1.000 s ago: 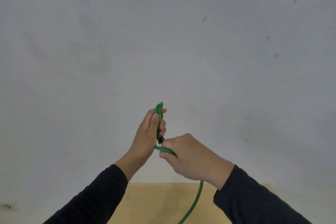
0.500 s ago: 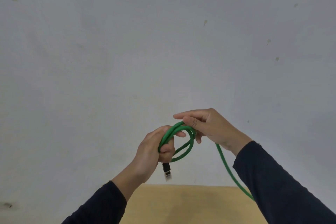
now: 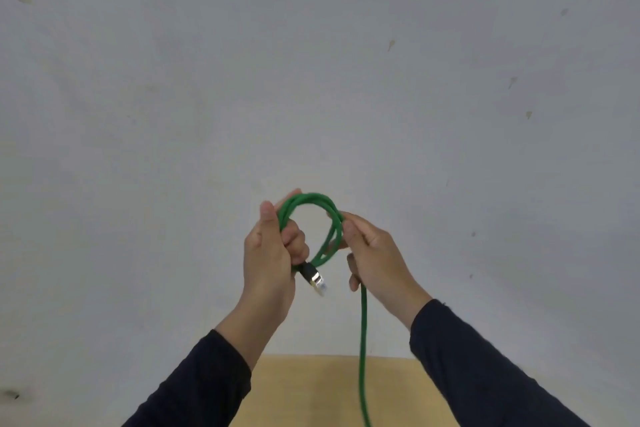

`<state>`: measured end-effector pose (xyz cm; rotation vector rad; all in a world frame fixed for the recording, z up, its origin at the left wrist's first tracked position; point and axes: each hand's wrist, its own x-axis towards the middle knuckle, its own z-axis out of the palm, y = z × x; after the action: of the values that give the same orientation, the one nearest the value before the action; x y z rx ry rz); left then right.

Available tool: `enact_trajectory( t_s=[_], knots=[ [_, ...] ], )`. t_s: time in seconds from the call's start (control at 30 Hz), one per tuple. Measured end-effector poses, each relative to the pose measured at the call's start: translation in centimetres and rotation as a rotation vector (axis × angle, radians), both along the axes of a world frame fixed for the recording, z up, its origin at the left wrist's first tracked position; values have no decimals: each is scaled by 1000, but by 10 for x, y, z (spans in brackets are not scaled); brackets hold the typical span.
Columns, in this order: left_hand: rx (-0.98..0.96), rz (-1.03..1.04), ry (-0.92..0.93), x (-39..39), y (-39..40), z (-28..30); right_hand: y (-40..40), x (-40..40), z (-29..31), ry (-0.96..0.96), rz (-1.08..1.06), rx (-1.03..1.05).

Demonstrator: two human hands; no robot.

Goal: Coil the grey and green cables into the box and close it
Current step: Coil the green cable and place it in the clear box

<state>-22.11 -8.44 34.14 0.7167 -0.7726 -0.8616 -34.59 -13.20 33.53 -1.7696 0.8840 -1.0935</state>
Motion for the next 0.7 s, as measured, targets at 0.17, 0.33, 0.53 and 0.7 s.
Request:
enact_trajectory(
  t_s=[0.17,0.33,0.53,0.7],
  knots=[
    [-97,55,204,16,-14,25,14,17,-25,483,22,-176],
    [-51,228,-364,28,-26,10,36,23,-14,774,186,-445],
    [-42,-75,-747,23,-10,-37,21,0,52,720,179,-598],
    [-69,-217,-607,12,3,-38,5,-17,56,496,98,-459]
  ],
)
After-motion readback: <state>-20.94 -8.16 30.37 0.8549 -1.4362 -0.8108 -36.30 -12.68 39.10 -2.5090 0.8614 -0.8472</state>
